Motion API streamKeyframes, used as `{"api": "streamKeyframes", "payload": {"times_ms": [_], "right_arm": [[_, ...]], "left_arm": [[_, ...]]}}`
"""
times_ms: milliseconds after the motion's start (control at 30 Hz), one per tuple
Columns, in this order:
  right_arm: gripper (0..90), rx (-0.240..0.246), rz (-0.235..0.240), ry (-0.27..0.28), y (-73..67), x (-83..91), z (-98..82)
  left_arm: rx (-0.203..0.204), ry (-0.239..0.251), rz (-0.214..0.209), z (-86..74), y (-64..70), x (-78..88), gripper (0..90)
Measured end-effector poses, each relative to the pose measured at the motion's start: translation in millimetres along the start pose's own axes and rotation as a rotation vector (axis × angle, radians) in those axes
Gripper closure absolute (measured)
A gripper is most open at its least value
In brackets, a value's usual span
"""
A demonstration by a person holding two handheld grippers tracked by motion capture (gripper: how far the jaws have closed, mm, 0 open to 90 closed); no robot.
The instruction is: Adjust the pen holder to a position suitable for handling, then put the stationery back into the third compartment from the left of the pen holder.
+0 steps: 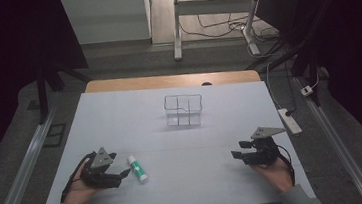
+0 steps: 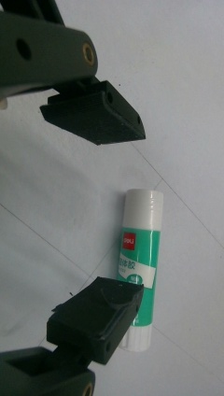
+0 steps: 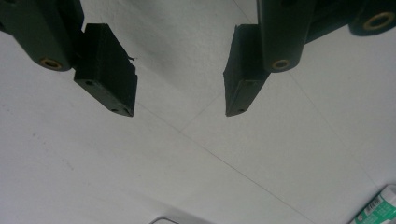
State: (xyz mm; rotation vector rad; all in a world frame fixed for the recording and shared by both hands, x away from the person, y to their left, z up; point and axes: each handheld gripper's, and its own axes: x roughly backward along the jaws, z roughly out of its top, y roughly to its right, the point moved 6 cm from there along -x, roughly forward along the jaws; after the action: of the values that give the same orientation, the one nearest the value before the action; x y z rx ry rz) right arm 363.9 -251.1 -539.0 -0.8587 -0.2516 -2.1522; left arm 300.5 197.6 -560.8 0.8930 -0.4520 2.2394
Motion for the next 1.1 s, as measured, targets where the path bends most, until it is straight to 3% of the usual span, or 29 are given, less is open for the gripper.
{"api": "streamKeyframes", "payload": {"times_ms": [133,433,767,933,1033,1100], "right_arm": [[43.2,0.004,0.001,-0.006,-1.1,-0.8,-1.3],[42.2,0.018,0.012,-0.003,-3.7,-2.0,-0.2],[41.4,0.025,0.011,-0.018,-4.8,-5.2,-0.1],[41.4,0.013,0.011,-0.019,-3.5,-5.2,-0.2],[41.4,0.007,0.008,-0.022,-2.4,-5.6,-0.8],[41.4,0.007,0.006,-0.021,-1.9,-5.6,-0.7]], "left_arm": [[-0.046,-0.005,-0.01,3.2,-0.3,1.9,22.7],[-0.145,-0.028,-0.084,14.0,1.3,-0.1,23.3],[-0.289,-0.096,-0.121,34.0,-9.9,0.1,23.5],[-0.339,-0.129,-0.155,38.4,-14.1,-5.0,23.4],[-0.354,-0.122,-0.191,40.3,-9.0,-5.4,22.8],[-0.392,-0.123,-0.216,41.5,-2.2,-4.1,22.6]]}}
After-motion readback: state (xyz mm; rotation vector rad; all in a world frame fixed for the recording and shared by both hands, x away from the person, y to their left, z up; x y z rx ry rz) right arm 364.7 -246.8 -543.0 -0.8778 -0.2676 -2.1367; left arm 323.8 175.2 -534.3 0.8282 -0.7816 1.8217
